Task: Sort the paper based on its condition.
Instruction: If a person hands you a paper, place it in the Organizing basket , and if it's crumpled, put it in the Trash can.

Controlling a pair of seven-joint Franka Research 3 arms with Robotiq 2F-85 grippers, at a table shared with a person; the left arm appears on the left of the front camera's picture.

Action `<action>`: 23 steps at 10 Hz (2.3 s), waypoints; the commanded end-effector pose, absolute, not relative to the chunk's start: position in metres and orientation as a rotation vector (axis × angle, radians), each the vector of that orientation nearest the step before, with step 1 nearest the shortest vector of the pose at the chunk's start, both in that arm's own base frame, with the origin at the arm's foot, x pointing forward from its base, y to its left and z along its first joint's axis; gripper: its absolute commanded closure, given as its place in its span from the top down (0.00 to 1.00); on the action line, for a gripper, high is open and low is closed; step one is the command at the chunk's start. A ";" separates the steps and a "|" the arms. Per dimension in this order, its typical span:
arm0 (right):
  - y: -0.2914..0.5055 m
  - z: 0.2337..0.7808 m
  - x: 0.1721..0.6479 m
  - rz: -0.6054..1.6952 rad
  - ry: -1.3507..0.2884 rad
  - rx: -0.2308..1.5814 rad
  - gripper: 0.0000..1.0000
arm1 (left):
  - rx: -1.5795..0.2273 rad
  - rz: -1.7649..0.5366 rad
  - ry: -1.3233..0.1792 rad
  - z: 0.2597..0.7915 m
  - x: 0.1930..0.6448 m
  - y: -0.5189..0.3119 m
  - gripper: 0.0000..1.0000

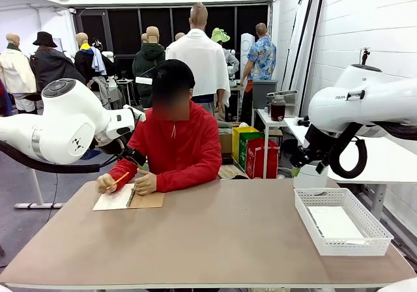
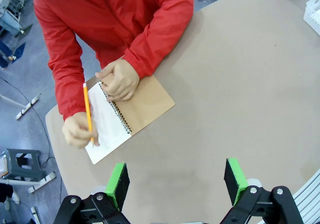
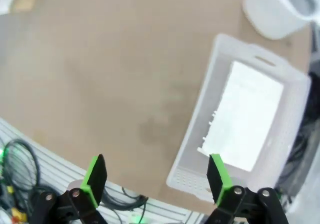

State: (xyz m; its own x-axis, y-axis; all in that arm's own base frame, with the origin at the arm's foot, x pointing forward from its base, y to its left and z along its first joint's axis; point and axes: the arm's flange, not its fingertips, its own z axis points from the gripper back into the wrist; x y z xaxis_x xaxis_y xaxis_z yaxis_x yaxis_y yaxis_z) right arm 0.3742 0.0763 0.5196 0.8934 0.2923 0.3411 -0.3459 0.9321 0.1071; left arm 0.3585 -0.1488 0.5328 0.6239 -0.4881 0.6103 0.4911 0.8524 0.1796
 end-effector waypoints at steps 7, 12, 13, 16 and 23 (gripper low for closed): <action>0.103 0.514 0.347 0.493 -0.519 0.341 1.00 | -0.004 -0.565 -0.697 0.532 0.358 -0.149 1.00; 0.114 0.523 0.341 0.563 -0.441 0.267 1.00 | -0.004 -0.565 -0.697 0.532 0.358 -0.149 1.00; 0.125 0.519 0.339 0.612 -0.514 0.254 1.00 | -0.004 -0.565 -0.697 0.532 0.358 -0.149 1.00; 0.150 0.517 0.334 0.728 -0.676 0.260 1.00 | -0.004 -0.565 -0.697 0.532 0.358 -0.149 1.00; 0.186 0.536 0.336 0.788 -0.703 0.245 1.00 | -0.004 -0.565 -0.697 0.532 0.358 -0.149 1.00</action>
State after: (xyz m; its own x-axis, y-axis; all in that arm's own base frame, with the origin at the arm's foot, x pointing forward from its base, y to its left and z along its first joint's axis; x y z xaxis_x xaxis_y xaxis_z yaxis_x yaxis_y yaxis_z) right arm 0.3364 0.1878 0.5345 0.4909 0.5713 0.6577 -0.7253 0.6862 -0.0547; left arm 0.3585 -0.1489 0.5329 0.6239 -0.4881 0.6103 0.4911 0.8524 0.1797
